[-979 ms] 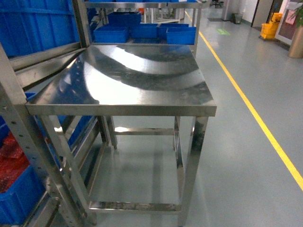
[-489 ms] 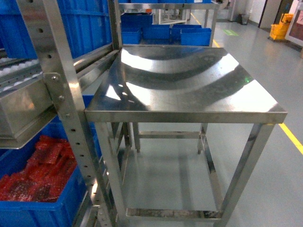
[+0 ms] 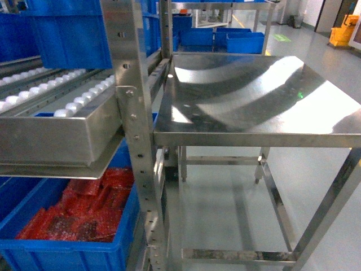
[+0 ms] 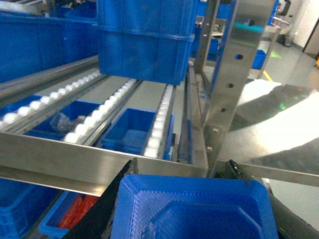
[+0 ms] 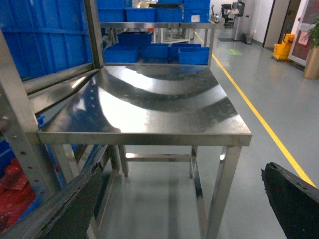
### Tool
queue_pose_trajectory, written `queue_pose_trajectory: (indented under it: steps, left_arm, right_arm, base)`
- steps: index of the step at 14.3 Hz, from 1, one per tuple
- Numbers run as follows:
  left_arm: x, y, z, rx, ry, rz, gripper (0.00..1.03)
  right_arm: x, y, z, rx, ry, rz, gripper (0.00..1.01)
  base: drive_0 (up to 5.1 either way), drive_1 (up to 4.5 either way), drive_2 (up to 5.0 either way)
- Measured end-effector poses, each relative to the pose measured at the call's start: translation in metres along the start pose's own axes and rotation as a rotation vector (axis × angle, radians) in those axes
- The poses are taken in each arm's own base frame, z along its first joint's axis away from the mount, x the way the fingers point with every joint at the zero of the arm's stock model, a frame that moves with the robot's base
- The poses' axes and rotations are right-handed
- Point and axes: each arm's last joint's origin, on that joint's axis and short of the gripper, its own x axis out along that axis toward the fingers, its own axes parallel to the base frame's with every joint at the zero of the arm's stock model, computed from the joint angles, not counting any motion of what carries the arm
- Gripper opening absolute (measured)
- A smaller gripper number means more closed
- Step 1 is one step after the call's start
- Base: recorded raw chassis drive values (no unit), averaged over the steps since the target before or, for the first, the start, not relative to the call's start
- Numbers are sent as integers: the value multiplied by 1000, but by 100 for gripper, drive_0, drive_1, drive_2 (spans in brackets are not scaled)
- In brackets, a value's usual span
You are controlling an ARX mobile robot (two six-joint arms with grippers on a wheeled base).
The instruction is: Pick blue part to blue bin on bottom shelf
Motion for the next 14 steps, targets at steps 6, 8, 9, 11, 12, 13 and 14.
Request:
queue_pose_trajectory:
  steps: [6,8,9,11,12,13,14]
  left_arm:
    - [0,0,0,1,1,1,44]
    - [0,0,0,2,2,1,44]
    - [0,0,0,1,0,1,44]
    - [0,0,0,1,1,1,44]
    - [0,0,0,1,1,1,44]
    - [0,0,0,2,2,0,44]
    - [0,0,0,2,1,0,44]
  right_arm:
    - [0,0,0,0,-4,0,98]
    - [0,0,0,0,-5,0,98]
    - [0,0,0,0,-4,0,98]
    - [0,0,0,0,-3,0,98]
    - [0,0,0,0,-3,0,98]
    - [0,0,0,0,-3,0,98]
    - [0,0,0,0,-3,0,98]
  base:
    - [-503,237,237]
    - [-498,242,242]
    - [-498,242,242]
    - [-508,233,233]
    - [-494,247,247]
    - [-494,247,247]
    - [-494,247,247]
